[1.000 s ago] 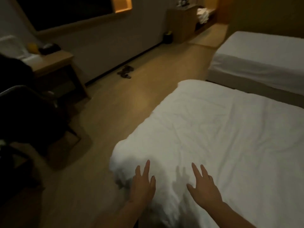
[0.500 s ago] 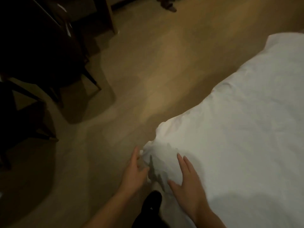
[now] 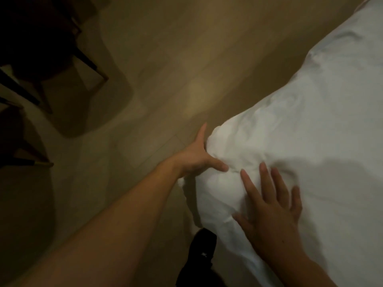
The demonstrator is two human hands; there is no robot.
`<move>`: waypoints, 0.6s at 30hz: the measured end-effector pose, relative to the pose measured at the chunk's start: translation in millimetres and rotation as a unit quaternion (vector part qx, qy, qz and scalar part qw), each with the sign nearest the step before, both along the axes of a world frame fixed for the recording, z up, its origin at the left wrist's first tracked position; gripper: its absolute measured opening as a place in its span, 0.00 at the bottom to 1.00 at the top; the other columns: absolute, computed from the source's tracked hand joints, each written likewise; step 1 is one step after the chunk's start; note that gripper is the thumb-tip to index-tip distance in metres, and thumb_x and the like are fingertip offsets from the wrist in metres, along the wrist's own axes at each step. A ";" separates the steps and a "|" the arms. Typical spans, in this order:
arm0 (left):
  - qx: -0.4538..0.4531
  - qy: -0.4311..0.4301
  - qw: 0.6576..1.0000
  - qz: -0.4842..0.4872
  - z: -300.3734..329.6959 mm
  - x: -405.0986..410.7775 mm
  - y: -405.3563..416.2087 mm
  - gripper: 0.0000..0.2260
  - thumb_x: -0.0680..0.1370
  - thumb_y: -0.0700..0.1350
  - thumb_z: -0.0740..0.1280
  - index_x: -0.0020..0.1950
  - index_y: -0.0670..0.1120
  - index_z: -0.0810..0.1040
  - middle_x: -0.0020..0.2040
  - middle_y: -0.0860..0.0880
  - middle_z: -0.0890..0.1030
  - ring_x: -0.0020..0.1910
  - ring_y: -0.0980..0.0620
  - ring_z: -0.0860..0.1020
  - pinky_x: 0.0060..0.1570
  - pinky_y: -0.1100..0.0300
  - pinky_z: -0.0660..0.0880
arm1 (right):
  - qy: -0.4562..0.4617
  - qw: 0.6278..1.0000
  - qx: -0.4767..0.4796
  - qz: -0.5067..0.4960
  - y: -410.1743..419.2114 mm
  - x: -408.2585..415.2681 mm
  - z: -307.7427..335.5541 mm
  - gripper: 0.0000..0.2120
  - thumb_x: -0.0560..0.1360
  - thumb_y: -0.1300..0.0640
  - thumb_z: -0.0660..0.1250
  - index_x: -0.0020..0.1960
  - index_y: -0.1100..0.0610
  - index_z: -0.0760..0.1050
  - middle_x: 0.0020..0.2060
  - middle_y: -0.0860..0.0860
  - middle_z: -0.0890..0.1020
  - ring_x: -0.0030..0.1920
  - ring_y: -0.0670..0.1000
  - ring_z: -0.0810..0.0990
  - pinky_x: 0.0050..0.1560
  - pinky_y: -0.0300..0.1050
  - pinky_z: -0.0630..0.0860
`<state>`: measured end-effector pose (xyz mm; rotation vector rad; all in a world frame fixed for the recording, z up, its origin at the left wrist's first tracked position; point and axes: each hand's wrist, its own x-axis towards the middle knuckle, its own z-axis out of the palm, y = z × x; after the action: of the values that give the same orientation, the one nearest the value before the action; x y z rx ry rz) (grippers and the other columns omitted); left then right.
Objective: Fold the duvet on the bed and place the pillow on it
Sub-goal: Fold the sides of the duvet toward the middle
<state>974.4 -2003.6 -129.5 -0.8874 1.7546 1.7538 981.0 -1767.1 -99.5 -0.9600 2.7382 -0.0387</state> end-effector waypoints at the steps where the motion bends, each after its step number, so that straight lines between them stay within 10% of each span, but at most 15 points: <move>1: 0.001 -0.005 1.000 -0.004 -1.3 -2.6 -3.2 0.60 0.63 0.46 0.83 0.79 0.63 0.43 0.79 0.48 0.59 0.75 0.41 0.63 0.72 0.39 0.65 | -0.003 1.000 -0.002 0.000 -0.2 -1.6 -0.1 0.47 0.61 0.37 0.75 0.76 0.44 0.61 0.78 0.56 0.59 0.75 0.62 0.59 0.70 0.66 0.52; 10: -0.129 0.020 0.985 -0.117 82.0 46.8 8.2 0.50 0.63 0.50 0.82 0.75 0.61 0.53 0.66 0.53 0.70 0.61 0.50 0.74 0.59 0.50 0.78 | -0.166 0.980 -0.087 -0.071 2.1 4.8 40.8 0.43 0.71 0.41 0.69 0.78 0.40 0.47 0.79 0.49 0.54 0.78 0.50 0.52 0.76 0.54 0.56; 13: -0.192 0.078 0.965 -0.159 145.3 55.9 41.4 0.48 0.70 0.46 0.78 0.75 0.64 0.46 0.63 0.55 0.69 0.58 0.55 0.75 0.59 0.58 0.74 | -0.265 0.915 -0.251 -0.174 2.3 23.3 84.0 0.41 0.71 0.43 0.69 0.76 0.36 0.49 0.78 0.46 0.56 0.77 0.43 0.53 0.76 0.41 0.56; 18: -0.250 0.162 0.939 -0.172 246.5 56.5 137.4 0.44 0.78 0.44 0.68 0.68 0.77 0.37 0.68 0.53 0.71 0.61 0.50 0.75 0.63 0.55 0.73 | -0.306 0.818 -0.370 -0.316 33.2 69.3 174.5 0.42 0.66 0.43 0.66 0.74 0.29 0.49 0.74 0.39 0.64 0.73 0.44 0.66 0.67 0.55 0.72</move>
<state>1030.9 -1866.3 117.1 -0.4371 2.4660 1.2955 1050.3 -1733.9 75.0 -0.0351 2.2460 -1.3431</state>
